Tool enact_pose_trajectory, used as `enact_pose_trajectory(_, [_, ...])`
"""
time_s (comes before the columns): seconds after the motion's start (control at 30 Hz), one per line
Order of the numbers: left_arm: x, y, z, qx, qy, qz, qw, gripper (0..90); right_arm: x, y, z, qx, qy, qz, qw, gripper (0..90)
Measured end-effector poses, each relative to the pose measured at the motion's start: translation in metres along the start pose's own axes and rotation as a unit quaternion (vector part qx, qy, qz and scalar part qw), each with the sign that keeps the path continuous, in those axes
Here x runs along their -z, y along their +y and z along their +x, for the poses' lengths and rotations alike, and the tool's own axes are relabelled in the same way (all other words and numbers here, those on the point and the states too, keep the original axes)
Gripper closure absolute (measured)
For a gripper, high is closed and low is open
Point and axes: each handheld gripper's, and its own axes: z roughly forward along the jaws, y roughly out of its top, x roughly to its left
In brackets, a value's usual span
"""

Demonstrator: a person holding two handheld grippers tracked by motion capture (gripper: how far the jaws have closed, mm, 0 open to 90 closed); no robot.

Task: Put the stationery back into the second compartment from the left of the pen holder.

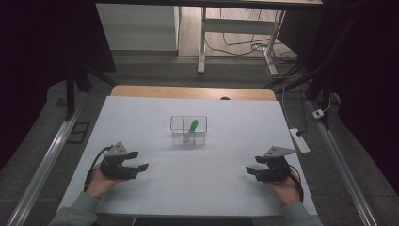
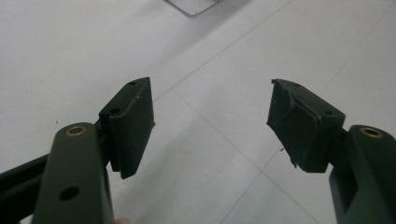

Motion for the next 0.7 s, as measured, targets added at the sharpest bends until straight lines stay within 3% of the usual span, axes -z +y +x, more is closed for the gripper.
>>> enact_pose_trajectory(0.7, [-0.0006, -0.0015, 0.0007, -0.002, 0.001, 0.0, 1.0, 30.3, -0.0007, 0.0008, 0.0011, 0.004, -0.001, 0.003, 1.0, 36.4])
